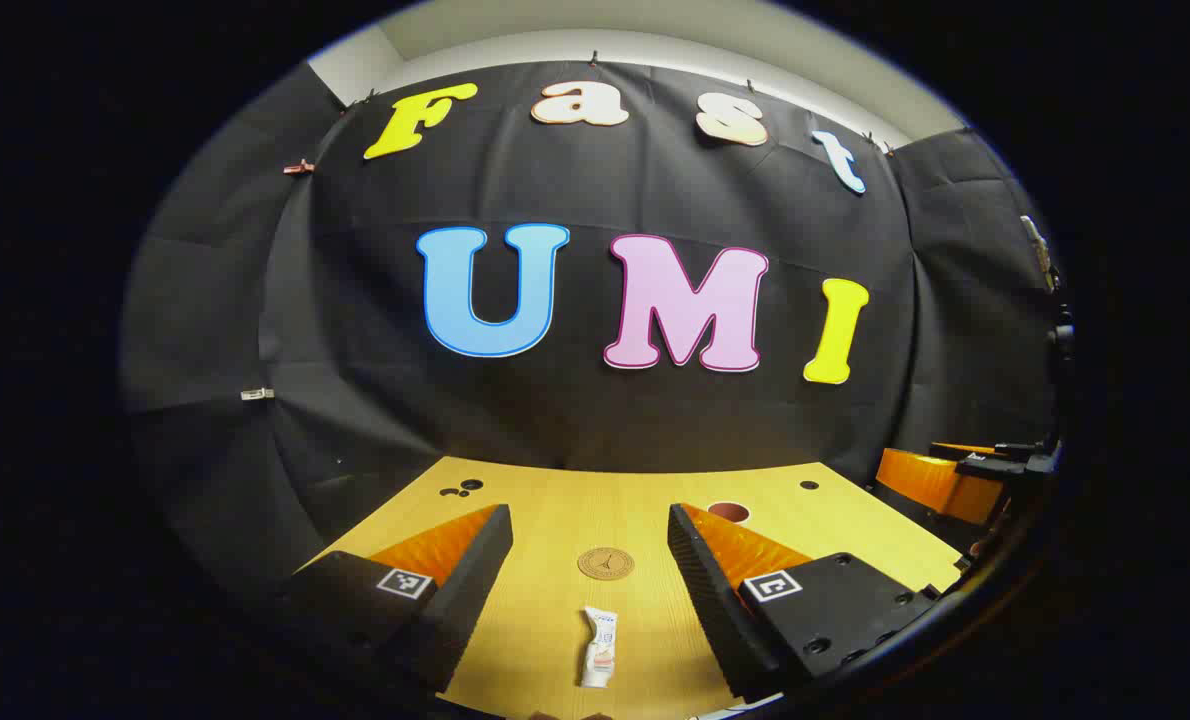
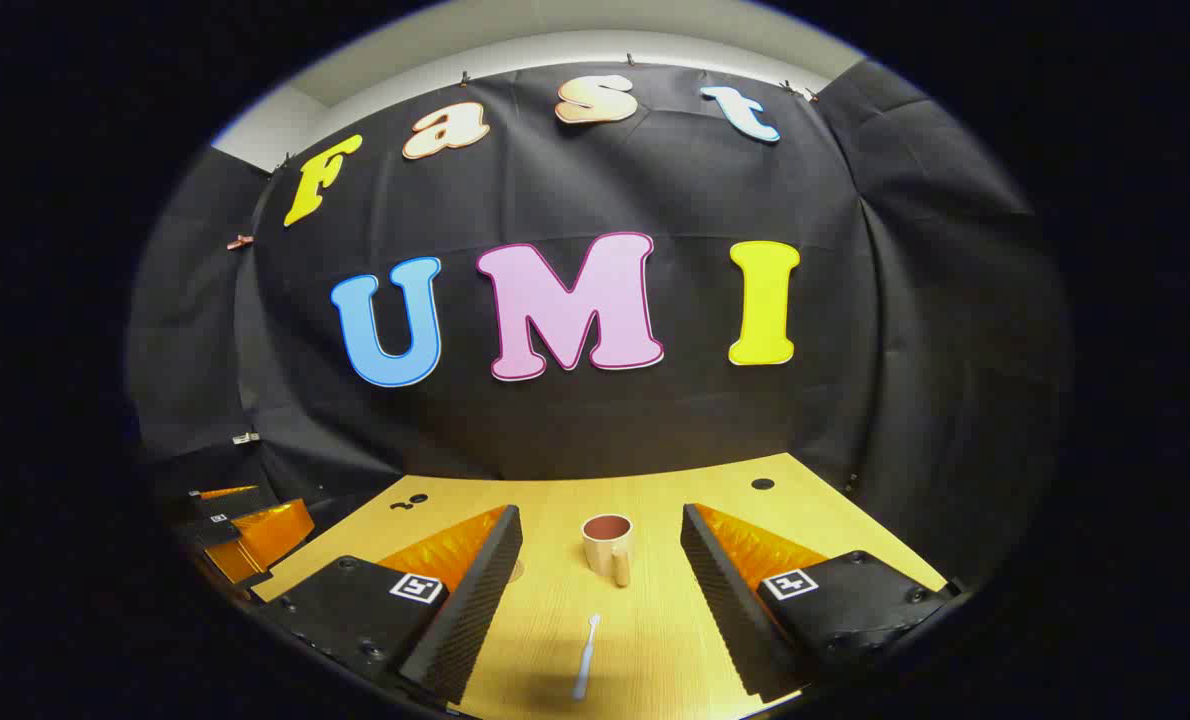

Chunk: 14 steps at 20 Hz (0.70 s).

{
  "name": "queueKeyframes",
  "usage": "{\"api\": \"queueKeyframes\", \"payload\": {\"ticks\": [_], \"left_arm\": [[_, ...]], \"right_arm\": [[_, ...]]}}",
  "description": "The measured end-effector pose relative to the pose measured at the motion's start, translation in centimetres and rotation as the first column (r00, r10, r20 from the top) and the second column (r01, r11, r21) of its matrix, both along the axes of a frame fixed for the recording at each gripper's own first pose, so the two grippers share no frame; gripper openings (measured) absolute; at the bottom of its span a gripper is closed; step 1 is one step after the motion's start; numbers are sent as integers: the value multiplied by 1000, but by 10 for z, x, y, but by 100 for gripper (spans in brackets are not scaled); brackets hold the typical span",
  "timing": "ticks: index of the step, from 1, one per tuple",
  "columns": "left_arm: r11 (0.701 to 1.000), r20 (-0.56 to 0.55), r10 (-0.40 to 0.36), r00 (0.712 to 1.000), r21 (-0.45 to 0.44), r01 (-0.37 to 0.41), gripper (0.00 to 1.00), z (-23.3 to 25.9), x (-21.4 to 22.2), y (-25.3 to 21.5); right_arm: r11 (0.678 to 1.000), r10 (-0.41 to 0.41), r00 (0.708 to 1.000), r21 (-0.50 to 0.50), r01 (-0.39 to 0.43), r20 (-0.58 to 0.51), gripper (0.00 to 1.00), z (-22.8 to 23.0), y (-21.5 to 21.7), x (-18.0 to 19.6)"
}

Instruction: Put the toothbrush and toothpaste on the desktop into the cup, then pick up the cup and place it on the coaster on the desktop.

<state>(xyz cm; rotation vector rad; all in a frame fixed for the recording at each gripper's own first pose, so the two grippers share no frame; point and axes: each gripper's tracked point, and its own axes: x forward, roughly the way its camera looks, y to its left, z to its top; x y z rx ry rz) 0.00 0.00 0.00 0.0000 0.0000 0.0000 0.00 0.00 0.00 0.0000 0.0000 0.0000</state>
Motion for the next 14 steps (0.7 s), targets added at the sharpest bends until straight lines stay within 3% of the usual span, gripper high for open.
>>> {"api": "queueKeyframes", "payload": {"ticks": [14], "left_arm": [[1000, -12, -26, 1000, -2, 26, 97, -3, 11, -4]], "right_arm": [[1000, 27, 999, 9, -27, -37, 99, -9, 7, 4]]}}
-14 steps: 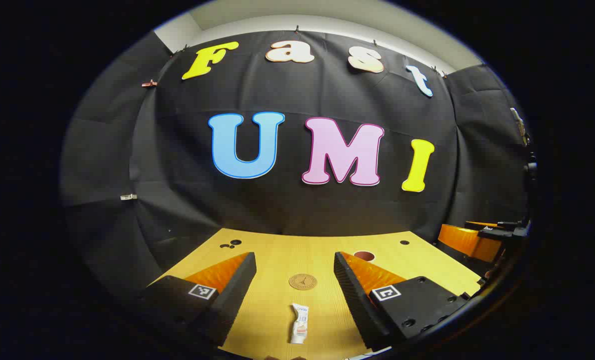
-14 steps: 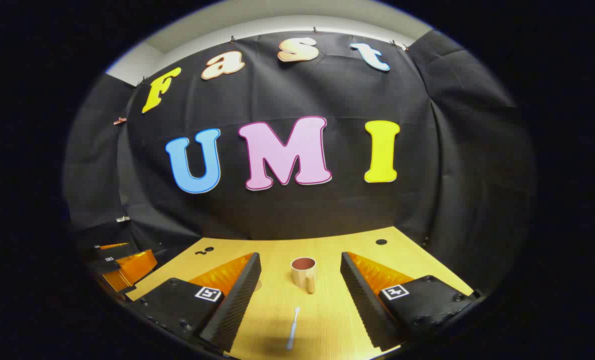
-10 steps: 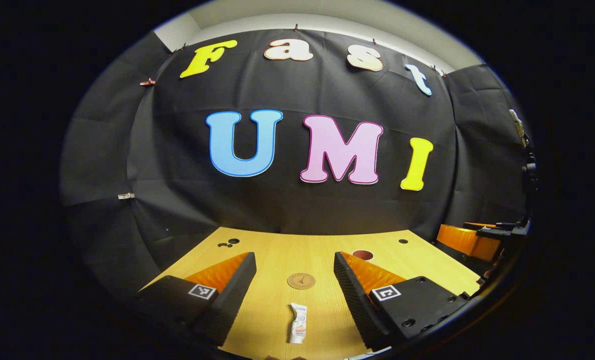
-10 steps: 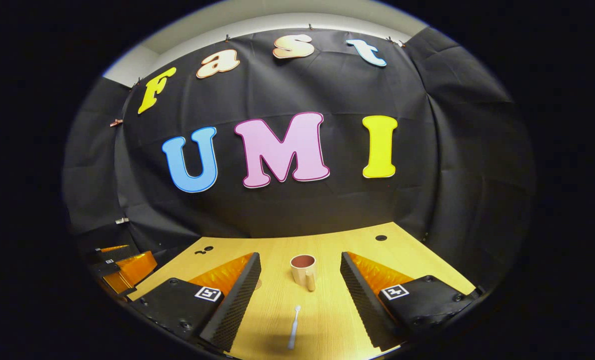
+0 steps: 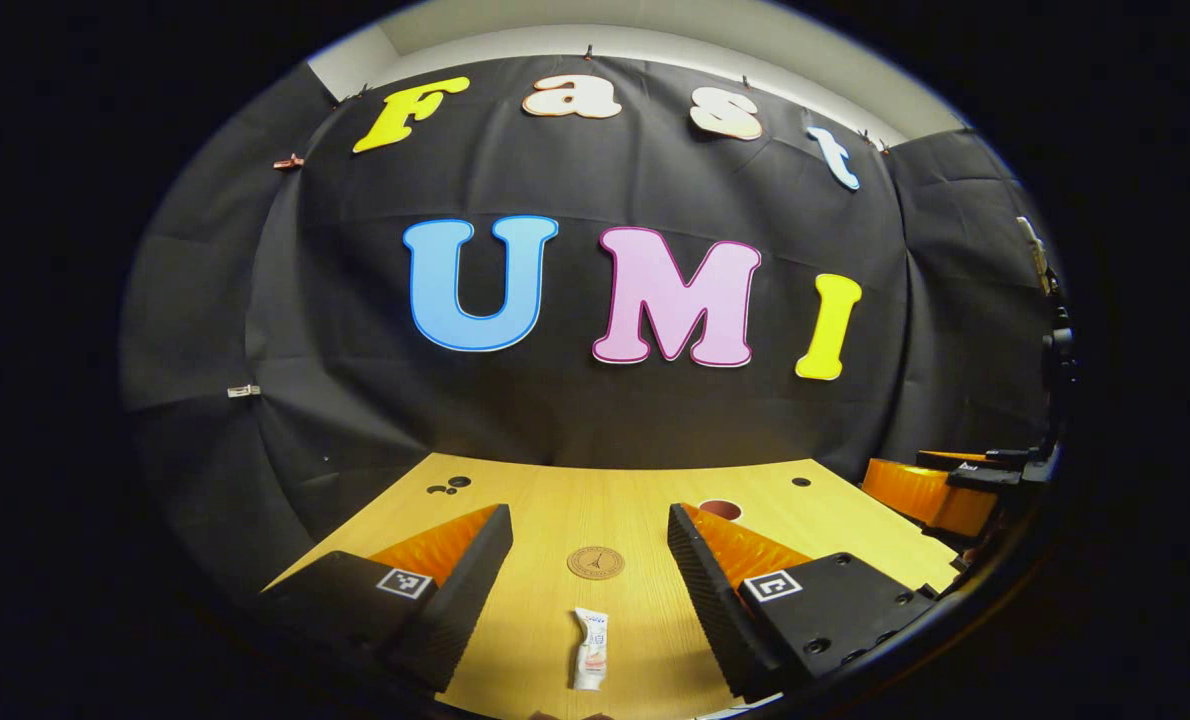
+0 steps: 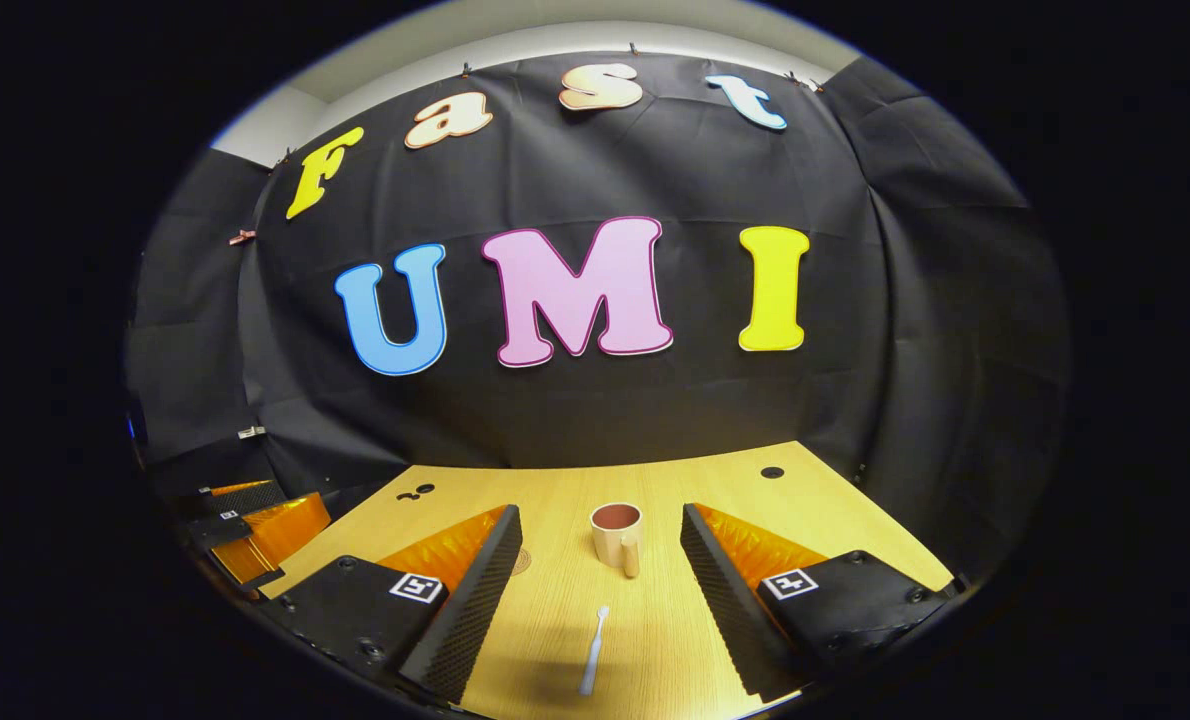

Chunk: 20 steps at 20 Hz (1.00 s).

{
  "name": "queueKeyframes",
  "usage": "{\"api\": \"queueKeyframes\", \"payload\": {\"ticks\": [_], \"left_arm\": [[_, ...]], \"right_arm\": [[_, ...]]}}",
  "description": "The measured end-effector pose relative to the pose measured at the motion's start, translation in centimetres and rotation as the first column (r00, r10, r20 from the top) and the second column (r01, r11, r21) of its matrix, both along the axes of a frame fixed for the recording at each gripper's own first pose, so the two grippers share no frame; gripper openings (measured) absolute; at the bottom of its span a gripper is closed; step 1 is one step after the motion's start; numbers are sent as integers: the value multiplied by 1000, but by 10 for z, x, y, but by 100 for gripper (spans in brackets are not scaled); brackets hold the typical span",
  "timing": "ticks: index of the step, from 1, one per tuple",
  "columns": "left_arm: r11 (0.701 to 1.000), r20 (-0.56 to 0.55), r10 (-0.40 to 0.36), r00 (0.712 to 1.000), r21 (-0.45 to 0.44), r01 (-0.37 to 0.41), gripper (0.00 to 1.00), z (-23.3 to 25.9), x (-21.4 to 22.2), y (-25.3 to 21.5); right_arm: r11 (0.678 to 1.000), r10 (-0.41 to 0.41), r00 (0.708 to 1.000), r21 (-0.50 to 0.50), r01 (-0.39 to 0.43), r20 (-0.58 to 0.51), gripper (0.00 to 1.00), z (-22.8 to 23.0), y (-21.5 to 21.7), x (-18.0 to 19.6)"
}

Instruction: Put the toothbrush and toothpaste on the desktop into the cup, then pick up the cup and place it on the coaster on the desktop.

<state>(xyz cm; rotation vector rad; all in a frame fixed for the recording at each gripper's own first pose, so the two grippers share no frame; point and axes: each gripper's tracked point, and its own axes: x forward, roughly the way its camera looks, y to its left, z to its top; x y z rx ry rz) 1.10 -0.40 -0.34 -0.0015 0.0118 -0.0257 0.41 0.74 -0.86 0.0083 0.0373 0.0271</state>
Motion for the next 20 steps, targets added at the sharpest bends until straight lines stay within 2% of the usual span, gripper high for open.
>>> {"api": "queueKeyframes", "payload": {"ticks": [11, 20], "left_arm": [[1000, -42, -4, 999, 3, 4, 97, -16, 0, -2], [1000, -164, 24, 986, -10, -26, 98, -55, 19, 10]], "right_arm": [[1000, -18, 999, -22, 17, -41, 99, -11, -5, 0], [999, 33, 992, -21, -36, -119, 99, -33, 6, 10]]}}
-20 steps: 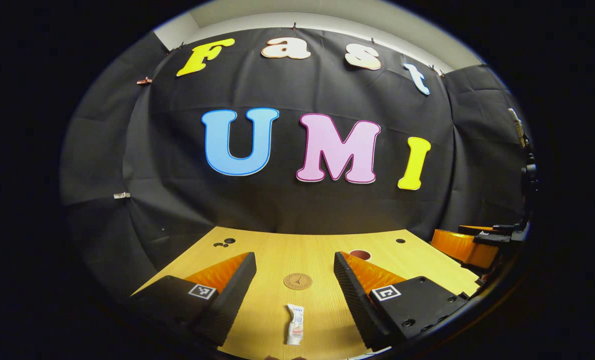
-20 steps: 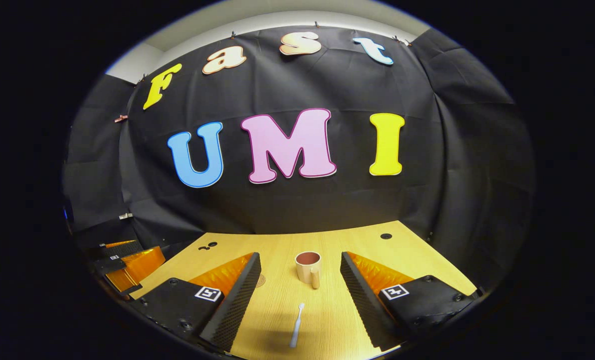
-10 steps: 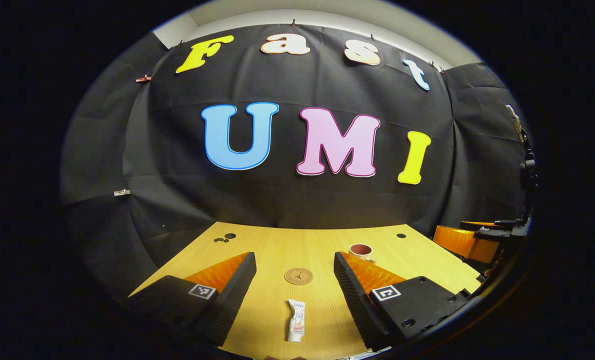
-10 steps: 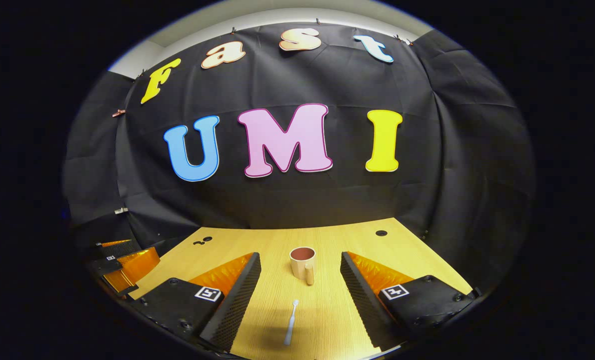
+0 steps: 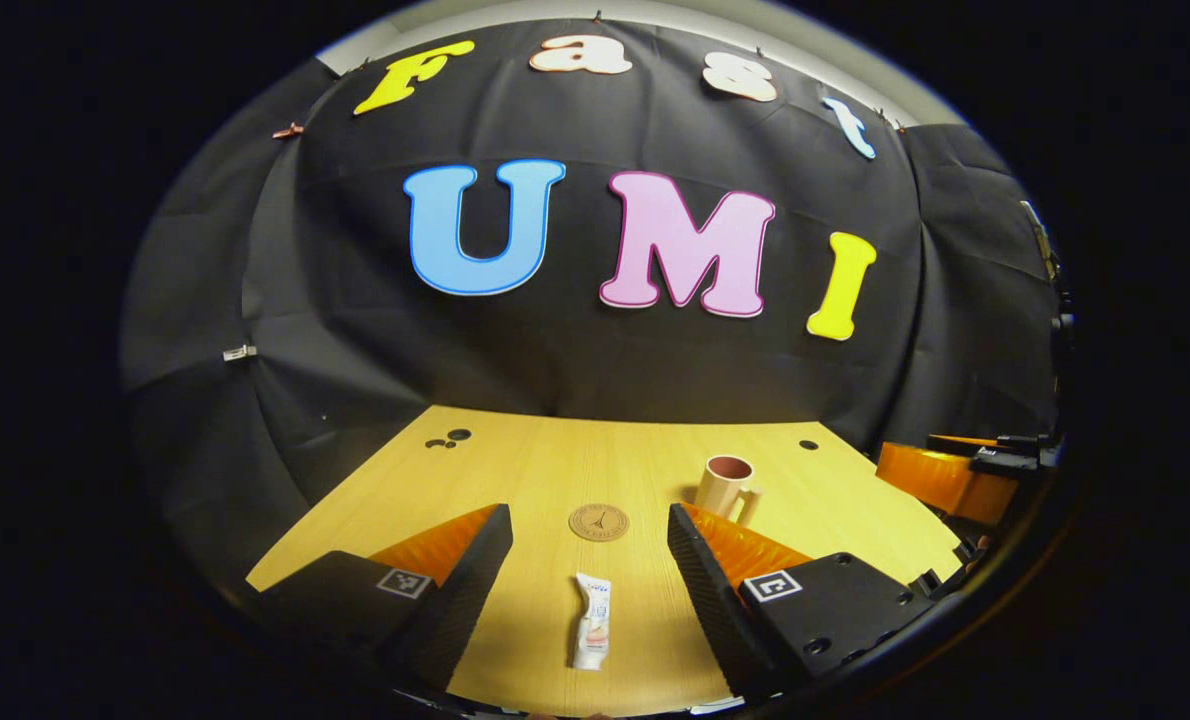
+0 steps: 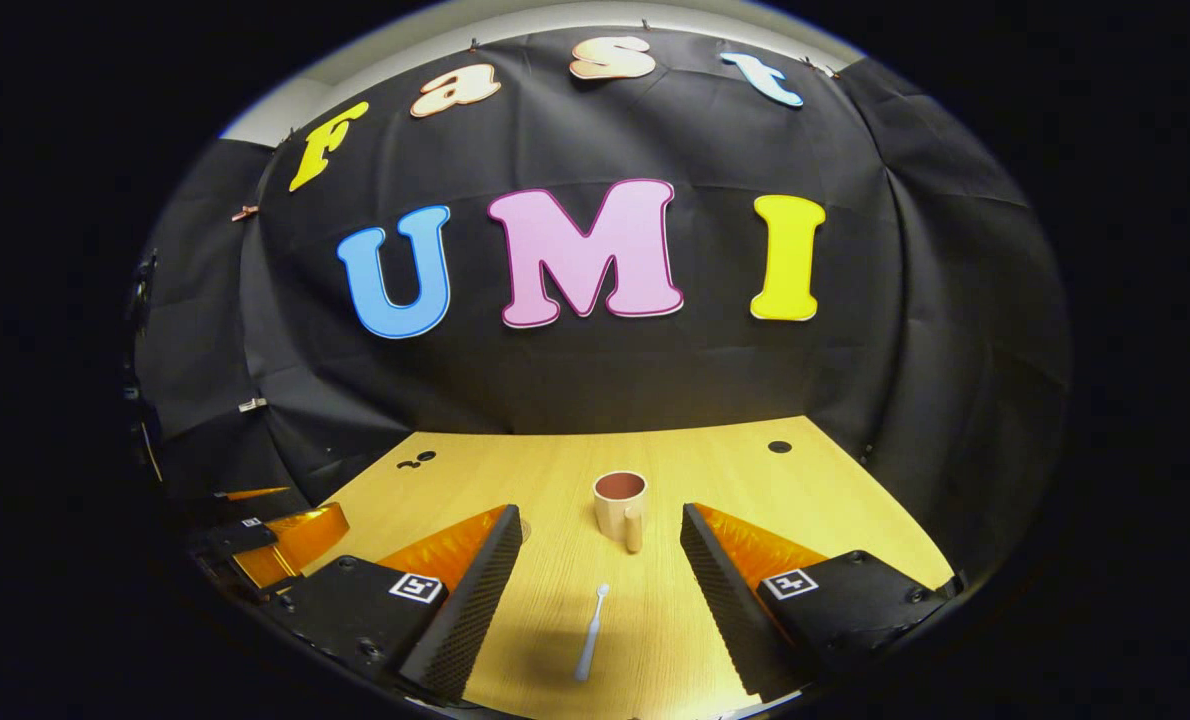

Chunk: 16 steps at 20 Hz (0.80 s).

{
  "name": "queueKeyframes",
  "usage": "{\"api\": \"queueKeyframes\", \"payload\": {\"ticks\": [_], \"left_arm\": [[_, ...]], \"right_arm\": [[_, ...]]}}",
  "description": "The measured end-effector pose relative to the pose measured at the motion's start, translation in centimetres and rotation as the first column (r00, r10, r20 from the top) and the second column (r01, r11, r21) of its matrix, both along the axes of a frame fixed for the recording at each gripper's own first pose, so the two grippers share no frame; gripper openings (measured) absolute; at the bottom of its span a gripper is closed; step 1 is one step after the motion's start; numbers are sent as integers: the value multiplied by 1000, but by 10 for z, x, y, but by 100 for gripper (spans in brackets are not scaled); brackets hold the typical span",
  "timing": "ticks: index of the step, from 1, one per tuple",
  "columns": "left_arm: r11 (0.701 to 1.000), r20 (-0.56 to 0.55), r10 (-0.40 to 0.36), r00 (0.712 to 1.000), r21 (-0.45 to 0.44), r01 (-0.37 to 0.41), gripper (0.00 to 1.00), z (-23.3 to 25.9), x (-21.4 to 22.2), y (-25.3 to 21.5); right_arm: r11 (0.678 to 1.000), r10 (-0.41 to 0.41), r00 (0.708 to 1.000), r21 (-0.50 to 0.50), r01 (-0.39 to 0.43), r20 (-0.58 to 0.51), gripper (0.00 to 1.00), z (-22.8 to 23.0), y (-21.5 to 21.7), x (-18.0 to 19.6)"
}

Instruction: Put the toothbrush and toothpaste on the desktop into the cup, then pick up the cup and place it on the coaster on the desktop.

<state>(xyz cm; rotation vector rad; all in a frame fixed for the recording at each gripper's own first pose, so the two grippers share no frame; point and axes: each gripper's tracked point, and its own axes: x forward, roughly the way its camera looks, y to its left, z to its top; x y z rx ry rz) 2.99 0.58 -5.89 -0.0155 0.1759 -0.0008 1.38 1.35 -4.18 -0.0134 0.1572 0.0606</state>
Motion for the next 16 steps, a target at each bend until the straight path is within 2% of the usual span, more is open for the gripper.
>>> {"api": "queueKeyframes", "payload": {"ticks": [9, 12, 16], "left_arm": [[1000, -170, -16, 985, 3, 17, 98, -79, 28, -2], [1000, -243, -18, 970, 9, 21, 97, -111, 41, -4], [1000, -353, -3, 936, 23, 11, 98, -153, 55, -4]], "right_arm": [[999, 29, 997, -14, -30, -78, 99, -27, 0, 18], [999, 36, 993, -12, -37, -109, 99, -37, -3, 22], [998, 52, 988, -26, -56, -146, 99, -49, -10, 29]]}}
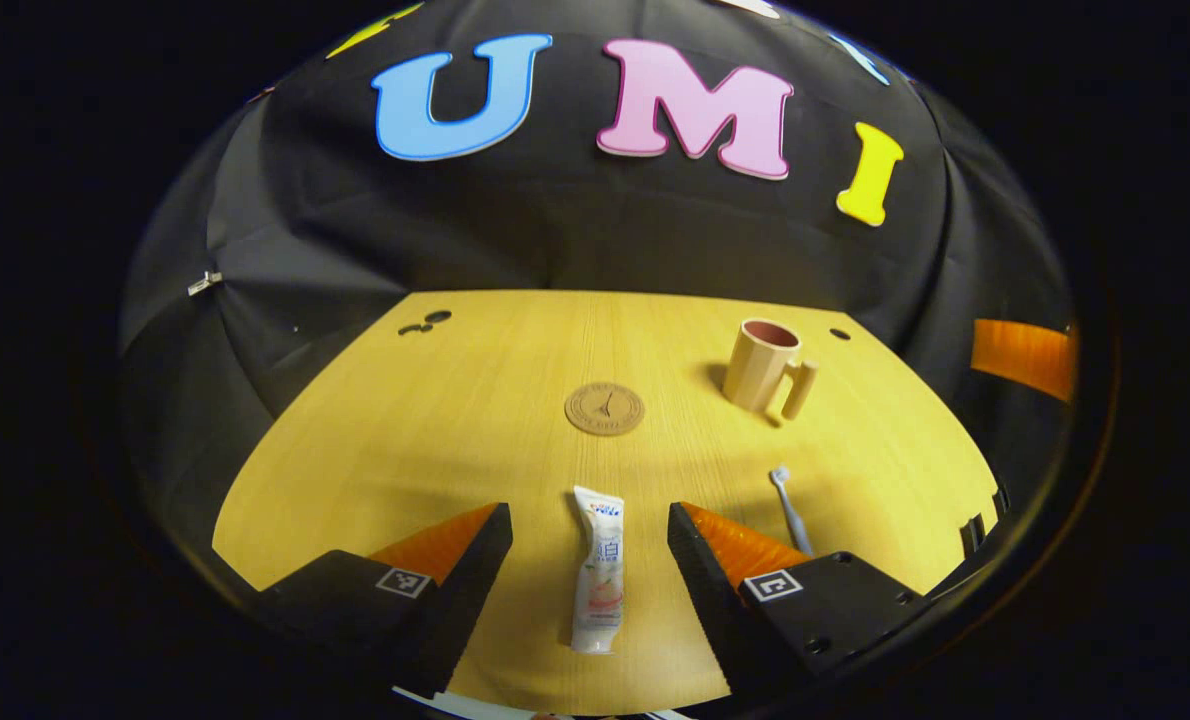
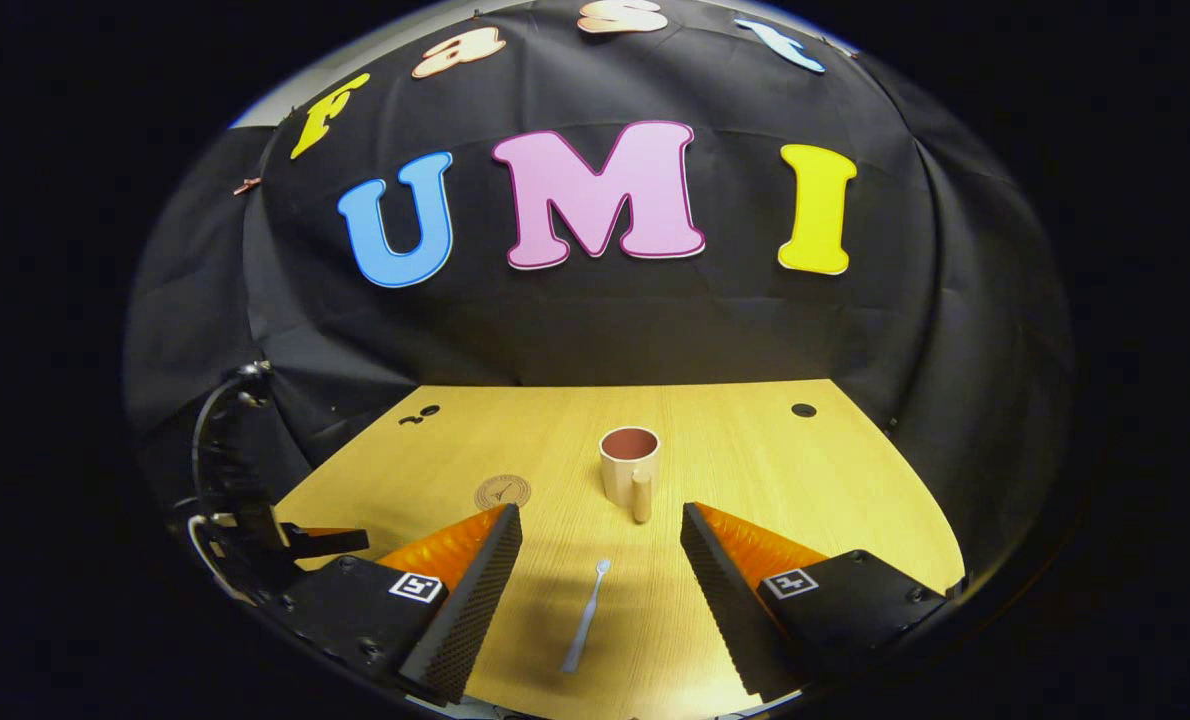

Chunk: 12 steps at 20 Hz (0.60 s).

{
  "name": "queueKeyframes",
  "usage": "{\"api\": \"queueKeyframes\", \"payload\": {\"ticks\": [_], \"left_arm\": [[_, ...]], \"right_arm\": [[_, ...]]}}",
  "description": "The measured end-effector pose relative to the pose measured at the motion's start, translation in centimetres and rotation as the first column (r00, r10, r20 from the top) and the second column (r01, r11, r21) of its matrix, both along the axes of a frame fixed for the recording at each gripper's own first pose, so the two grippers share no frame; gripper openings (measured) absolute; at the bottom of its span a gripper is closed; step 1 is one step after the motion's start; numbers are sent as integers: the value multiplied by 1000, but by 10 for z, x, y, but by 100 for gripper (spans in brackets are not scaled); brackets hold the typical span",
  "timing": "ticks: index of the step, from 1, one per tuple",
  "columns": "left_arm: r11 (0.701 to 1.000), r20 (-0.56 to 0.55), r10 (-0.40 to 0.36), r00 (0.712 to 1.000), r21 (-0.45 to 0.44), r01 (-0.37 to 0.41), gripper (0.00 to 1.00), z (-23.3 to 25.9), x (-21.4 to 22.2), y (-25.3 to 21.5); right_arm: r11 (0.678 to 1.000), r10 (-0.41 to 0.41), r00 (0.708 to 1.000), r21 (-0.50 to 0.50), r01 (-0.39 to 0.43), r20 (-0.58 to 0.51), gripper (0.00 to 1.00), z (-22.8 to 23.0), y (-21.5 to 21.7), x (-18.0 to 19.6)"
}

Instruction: Put the toothbrush and toothpaste on the desktop into the cup, then pick up the cup and place it on the coaster on the desktop.

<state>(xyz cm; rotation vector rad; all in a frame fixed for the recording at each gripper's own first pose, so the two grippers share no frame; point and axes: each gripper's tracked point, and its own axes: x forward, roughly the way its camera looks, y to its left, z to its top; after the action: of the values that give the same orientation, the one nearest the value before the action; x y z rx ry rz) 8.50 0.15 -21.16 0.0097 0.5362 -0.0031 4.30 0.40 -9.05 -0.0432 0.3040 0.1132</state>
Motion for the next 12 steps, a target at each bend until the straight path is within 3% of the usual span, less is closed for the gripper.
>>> {"api": "queueKeyframes", "payload": {"ticks": [12], "left_arm": [[998, -250, 67, 966, 3, -68, 96, -80, 10, 3]], "right_arm": [[994, 78, 985, 94, -63, -156, 99, -49, -14, 5]]}}
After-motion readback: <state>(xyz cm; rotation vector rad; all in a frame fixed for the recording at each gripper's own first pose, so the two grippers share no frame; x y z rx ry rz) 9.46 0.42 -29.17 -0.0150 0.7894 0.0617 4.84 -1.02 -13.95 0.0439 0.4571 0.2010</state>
